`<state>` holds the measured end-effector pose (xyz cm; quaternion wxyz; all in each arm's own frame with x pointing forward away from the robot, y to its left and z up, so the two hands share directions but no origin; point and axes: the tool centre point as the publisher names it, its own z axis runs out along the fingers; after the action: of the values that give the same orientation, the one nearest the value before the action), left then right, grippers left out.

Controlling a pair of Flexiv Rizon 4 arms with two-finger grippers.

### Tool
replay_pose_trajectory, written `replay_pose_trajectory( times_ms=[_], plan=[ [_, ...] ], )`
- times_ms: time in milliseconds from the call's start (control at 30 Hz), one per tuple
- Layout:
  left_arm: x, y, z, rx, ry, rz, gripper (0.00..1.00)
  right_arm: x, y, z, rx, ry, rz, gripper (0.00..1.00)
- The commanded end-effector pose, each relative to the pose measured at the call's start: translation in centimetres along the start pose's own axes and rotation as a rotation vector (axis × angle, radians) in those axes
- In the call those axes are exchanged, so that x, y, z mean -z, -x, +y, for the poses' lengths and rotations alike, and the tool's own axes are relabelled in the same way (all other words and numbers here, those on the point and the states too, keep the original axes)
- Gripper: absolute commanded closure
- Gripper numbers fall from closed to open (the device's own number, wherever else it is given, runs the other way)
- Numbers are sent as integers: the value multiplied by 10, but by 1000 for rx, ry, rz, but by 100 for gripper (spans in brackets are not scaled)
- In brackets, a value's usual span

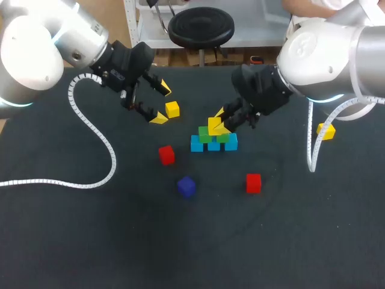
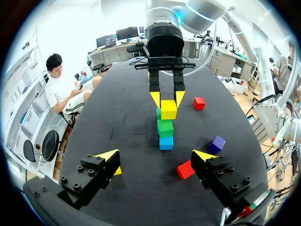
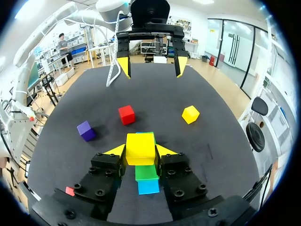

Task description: Place the blue cubes, place green cubes on the blue cubes, place the yellow cubes on the green cubes, then place the red cubes on the yellow cubes, and place purple cube on the red cubes.

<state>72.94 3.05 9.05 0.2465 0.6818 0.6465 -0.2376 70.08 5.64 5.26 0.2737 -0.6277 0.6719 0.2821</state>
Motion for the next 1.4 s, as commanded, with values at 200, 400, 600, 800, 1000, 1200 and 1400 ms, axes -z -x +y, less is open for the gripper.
replay_pose_trajectory(
  times_ms=[200, 400, 600, 800, 1000, 1200, 1400],
  plan=[
    [0, 0, 1, -1, -1, 0, 0, 1, 0, 0, 4, 0, -3, 49],
    [0, 0, 1, -1, -1, 0, 0, 3, 1, 0, 4, 0, -11, 0],
    [0, 0, 1, -1, -1, 0, 0, 3, -1, 0, 3, 2, -15, 0],
    [0, 0, 1, -1, -1, 0, 0, 0, -3, -3, -1, 10, -9, 50],
    [0, 0, 1, -1, -1, 0, 0, 0, -1, -6, 4, 10, -12, 62],
    [0, 0, 1, -1, -1, 0, 0, 0, 0, -6, 16, 15, -13, 89],
    [0, 0, 1, -1, -1, 0, 0, 0, 0, -5, 16, 15, -14, 100]
  ],
)
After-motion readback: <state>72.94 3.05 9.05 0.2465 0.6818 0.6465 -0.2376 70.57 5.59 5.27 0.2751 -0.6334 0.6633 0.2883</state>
